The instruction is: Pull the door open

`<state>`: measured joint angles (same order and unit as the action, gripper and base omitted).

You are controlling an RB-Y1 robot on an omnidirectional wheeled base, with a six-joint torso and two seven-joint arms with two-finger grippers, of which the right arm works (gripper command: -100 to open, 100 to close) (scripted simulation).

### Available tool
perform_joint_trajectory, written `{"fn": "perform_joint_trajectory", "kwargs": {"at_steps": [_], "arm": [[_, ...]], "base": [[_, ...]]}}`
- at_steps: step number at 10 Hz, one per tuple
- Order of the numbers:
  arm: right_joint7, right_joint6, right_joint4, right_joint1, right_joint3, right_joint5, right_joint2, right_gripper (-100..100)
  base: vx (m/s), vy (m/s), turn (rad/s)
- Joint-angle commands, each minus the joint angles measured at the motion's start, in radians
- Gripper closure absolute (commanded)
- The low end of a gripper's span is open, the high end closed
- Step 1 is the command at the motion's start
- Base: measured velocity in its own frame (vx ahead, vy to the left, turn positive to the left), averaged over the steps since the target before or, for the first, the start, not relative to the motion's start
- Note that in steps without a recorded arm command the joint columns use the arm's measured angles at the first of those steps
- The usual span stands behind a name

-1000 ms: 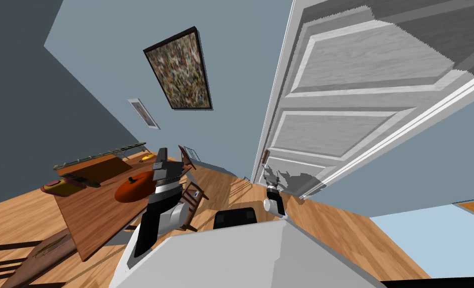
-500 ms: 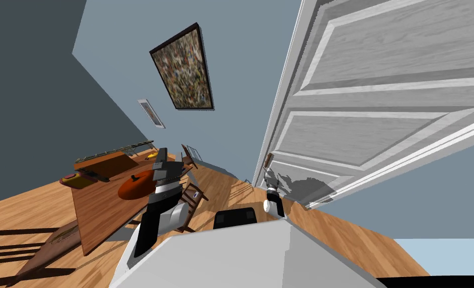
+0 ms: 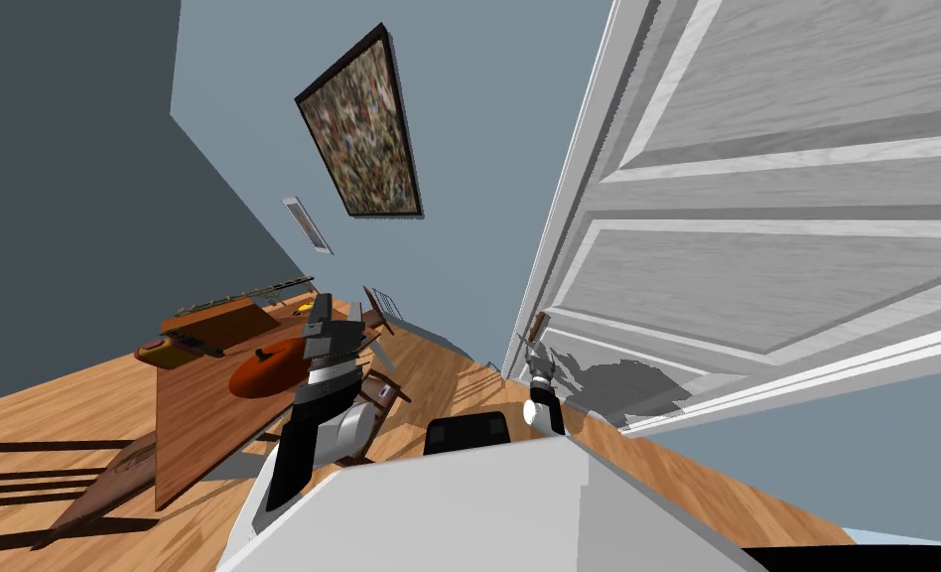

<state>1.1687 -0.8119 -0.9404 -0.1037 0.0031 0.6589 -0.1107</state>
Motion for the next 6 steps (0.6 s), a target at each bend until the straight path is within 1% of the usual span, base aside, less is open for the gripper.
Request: {"fn": "perform_joint_trajectory", "kwargs": {"at_steps": [1, 2, 4, 6], "arm": [[0.026, -0.006, 0.012, -0.006, -0.001, 0.002, -0.020, -100], [0.047, -0.012, 0.022, -0.012, -0.002, 0.003, -0.038, -100], [0.073, -0.018, 0.034, -0.018, -0.003, 0.005, -0.058, -100], [0.130, -0.032, 0.061, -0.032, -0.005, 0.009, -0.103, -100]], "base": [[0.113, 0.005, 0.043], [0.189, -0.017, 0.051], [0.165, -0.018, 0.031], [0.169, -0.002, 0.058]]}}
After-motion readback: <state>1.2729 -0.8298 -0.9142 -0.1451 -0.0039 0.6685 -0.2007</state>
